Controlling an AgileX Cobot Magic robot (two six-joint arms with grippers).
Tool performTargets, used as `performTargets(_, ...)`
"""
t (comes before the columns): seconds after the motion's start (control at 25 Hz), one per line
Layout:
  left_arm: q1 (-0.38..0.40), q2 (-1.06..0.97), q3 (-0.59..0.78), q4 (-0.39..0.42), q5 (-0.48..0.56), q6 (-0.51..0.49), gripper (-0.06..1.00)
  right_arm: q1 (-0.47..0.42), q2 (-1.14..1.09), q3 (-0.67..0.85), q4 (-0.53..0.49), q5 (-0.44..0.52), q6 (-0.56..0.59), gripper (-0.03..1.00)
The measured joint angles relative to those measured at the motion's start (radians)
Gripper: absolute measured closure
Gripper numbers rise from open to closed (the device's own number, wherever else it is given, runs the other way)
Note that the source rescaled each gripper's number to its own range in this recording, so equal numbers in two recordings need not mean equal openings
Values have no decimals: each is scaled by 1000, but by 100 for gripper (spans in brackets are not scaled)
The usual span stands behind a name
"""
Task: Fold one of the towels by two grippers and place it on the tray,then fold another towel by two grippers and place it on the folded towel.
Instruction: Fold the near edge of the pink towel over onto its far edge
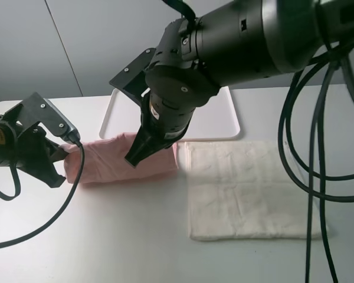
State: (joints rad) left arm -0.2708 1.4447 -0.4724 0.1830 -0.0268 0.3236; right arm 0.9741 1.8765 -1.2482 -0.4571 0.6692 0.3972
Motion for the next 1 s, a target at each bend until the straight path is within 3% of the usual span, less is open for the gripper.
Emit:
performTargets(0.16, 0, 43, 0, -3, -19, 0, 93, -2, 43, 4, 1, -25, -2, 97)
performTargets(0.4, 0, 102, -39, -37, -42, -4, 85, -44, 76, 6, 0, -68, 29, 97)
performTargets(0.76, 1, 172, -63, -50, -83, -6, 84, -94, 117, 6, -27, -149, 97, 97)
performTargets(0.92, 32, 172, -63, -68, -134, -6, 83, -102, 136, 6, -43, -168, 135, 97)
performTargets(1.0, 61, 172, -63, -79, -141, -6, 77, -104, 141, 6, -69, -187, 164, 97)
